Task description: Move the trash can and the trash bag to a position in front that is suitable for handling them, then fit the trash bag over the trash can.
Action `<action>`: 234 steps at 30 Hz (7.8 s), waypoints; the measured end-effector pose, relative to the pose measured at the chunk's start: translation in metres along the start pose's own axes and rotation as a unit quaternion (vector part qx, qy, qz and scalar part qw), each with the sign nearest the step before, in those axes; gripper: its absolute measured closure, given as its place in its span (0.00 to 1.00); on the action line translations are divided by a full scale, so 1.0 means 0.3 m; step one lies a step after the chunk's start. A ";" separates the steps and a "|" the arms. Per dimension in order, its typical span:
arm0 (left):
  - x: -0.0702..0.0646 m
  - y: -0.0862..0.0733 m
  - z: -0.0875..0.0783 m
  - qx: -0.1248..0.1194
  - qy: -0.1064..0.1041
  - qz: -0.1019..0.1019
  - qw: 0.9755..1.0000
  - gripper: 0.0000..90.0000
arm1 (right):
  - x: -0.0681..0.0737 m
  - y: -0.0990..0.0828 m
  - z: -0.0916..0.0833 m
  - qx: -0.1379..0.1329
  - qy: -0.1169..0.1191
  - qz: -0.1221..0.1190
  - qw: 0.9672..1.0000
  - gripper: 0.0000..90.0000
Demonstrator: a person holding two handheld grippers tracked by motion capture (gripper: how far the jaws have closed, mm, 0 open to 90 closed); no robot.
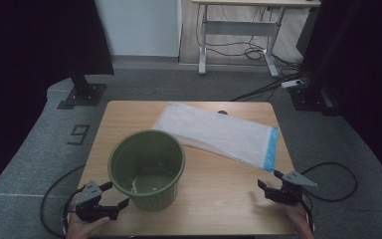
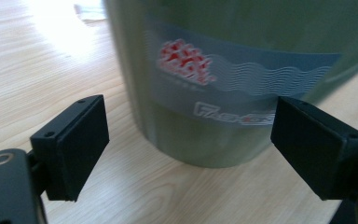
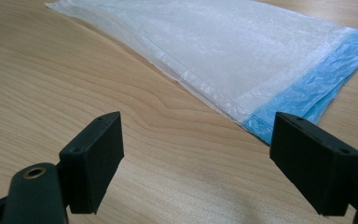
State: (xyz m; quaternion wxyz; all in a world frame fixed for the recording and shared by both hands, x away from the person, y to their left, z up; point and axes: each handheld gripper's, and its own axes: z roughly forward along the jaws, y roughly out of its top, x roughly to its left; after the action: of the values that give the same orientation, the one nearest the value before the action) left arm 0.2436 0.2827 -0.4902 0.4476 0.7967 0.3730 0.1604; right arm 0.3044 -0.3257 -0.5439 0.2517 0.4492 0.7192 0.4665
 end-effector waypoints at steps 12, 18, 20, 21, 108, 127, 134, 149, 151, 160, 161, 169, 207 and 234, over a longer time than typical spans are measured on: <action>-0.022 0.063 0.103 0.006 -0.049 0.024 0.999 0.11 | 0.004 -0.027 -0.036 0.005 -0.010 0.003 1.000 0.19; -0.036 0.088 0.143 0.004 -0.058 0.036 0.998 0.11 | 0.020 -0.031 -0.057 -0.005 -0.020 -0.003 1.000 0.22; -0.044 0.107 0.168 0.006 -0.055 0.041 0.998 0.12 | 0.028 -0.032 -0.068 -0.016 -0.018 0.003 1.000 0.22; -0.048 0.113 0.177 0.005 -0.053 0.043 0.998 0.12 | 0.031 -0.033 -0.070 -0.017 -0.019 0.001 1.000 0.22; -0.041 0.154 0.298 0.036 0.022 0.002 0.999 0.16 | -0.005 0.083 0.017 -0.017 -0.050 0.020 0.998 0.20; 0.005 0.091 0.289 0.042 0.032 -0.014 0.998 0.16 | 0.045 0.213 0.241 0.018 -0.017 -0.014 1.000 0.21; 0.024 0.068 0.285 0.046 0.038 -0.028 0.998 0.16 | 0.090 0.242 0.377 0.059 0.004 -0.035 0.998 0.21; 0.043 0.038 0.267 0.043 0.044 -0.042 0.997 0.17 | 0.086 0.214 0.496 0.100 -0.009 -0.044 0.994 0.29; 0.043 0.038 0.267 0.043 0.044 -0.042 0.997 0.17 | 0.081 0.213 0.496 0.101 -0.012 -0.040 0.994 0.31; 0.049 0.055 0.278 0.031 0.053 -0.036 0.997 0.18 | 0.077 0.201 0.492 0.121 -0.014 -0.024 0.992 0.47; 0.050 0.055 0.280 0.031 0.054 -0.035 0.997 0.18 | 0.074 0.199 0.487 0.118 -0.017 -0.021 0.993 0.55; 0.055 0.058 0.298 0.023 0.046 -0.051 0.997 0.19 | 0.051 0.181 0.444 0.113 -0.028 -0.003 0.993 0.93; 0.056 0.060 0.314 0.013 0.085 -0.089 0.992 0.22 | 0.027 0.050 0.006 0.093 -0.063 0.042 0.993 0.82; 0.055 0.062 0.314 0.012 0.074 -0.100 0.992 0.21 | 0.157 0.210 0.475 0.122 0.023 -0.038 0.992 0.62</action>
State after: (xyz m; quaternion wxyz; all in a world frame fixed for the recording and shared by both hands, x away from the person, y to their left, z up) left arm 0.3186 0.2330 -0.5274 0.4226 0.7466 0.4852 0.1689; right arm 0.4194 -0.2106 -0.5472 0.1962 0.4381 0.7927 0.3758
